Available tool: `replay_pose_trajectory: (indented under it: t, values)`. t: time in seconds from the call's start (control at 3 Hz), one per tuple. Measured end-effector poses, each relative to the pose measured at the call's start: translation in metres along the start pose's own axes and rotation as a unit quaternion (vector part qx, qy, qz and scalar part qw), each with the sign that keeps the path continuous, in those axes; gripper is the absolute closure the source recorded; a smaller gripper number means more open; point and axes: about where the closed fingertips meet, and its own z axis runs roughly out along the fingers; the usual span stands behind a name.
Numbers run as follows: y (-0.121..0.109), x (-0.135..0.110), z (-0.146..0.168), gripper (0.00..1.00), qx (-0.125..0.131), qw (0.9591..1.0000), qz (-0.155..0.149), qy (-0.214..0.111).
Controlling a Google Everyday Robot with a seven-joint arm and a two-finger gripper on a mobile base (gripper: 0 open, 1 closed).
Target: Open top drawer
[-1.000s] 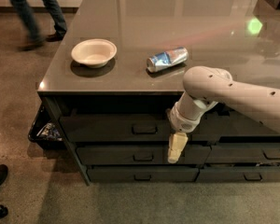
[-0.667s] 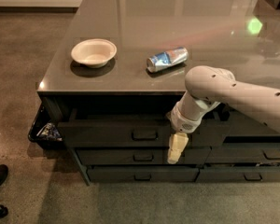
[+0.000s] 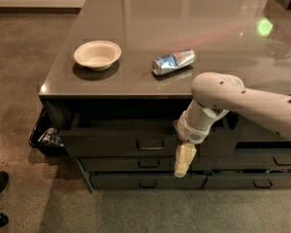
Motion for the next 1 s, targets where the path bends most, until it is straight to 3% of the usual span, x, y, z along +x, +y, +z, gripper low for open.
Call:
replay_pose_trajectory:
  t: [0.33,0.67,1.0]
  values:
    - [0.028,0.002,0.001,0.0,-0.008,0.9999,0.006,0.005]
    - [0.076,0.005,0.002,0.0,-0.015,0.9997,0.017,0.008]
    - [0.104,0.019,0.014,0.0,-0.036,0.9989,0.017,0.024]
